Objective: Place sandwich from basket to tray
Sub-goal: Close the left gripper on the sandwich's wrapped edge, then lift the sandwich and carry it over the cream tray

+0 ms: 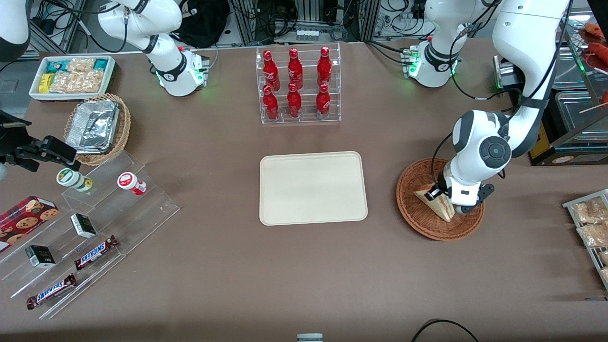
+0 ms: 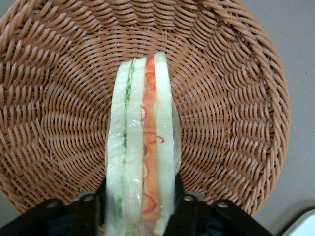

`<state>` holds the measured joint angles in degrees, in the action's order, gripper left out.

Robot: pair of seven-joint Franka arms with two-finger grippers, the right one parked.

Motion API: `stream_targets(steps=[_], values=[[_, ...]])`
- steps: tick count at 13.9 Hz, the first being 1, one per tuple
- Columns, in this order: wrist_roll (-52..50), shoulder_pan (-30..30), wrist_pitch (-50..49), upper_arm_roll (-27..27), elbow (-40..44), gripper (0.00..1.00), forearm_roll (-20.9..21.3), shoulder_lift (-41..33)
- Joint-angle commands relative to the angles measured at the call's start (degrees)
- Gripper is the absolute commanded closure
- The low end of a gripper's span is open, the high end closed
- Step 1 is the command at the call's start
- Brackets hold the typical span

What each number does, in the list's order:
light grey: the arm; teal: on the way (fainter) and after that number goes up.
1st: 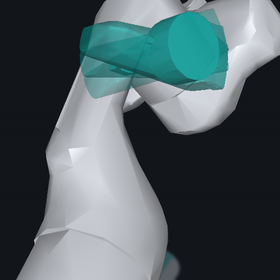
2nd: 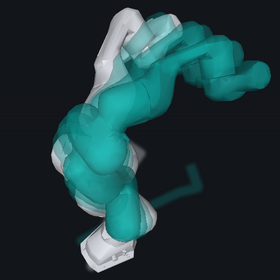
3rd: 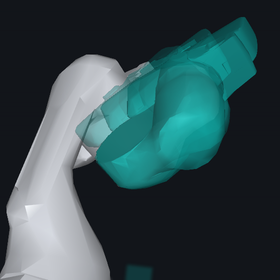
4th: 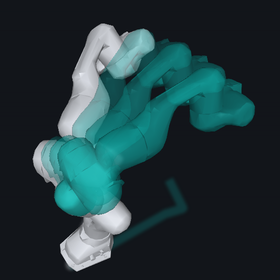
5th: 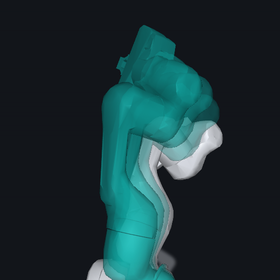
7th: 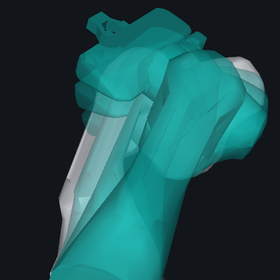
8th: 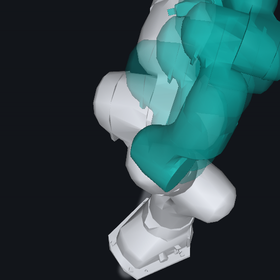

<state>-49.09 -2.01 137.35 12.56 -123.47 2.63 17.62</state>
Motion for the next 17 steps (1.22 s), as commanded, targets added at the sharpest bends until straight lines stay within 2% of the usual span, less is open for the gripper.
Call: stream_targets(steps=[1, 5, 8, 10, 12, 17], values=[[-0.57, 0.17, -0.06, 0.1, 0.59, 0.9, 0.36, -0.3], [1.18, 0.08, -11.36, 0.19, 4.62, 0.91, 0.53, -5.56], [1.45, 2.0, -23.93, 1.33, 15.58, 0.91, 0.62, -6.28], [1.63, 5.68, -30.8, 1.42, 22.71, 0.91, 0.62, -5.58], [1.45, 9.99, -33.19, 1.42, 26.34, 0.91, 0.62, -4.7], [1.8, 19.92, -32.94, 1.42, 26.61, 0.91, 0.53, -2.24]])
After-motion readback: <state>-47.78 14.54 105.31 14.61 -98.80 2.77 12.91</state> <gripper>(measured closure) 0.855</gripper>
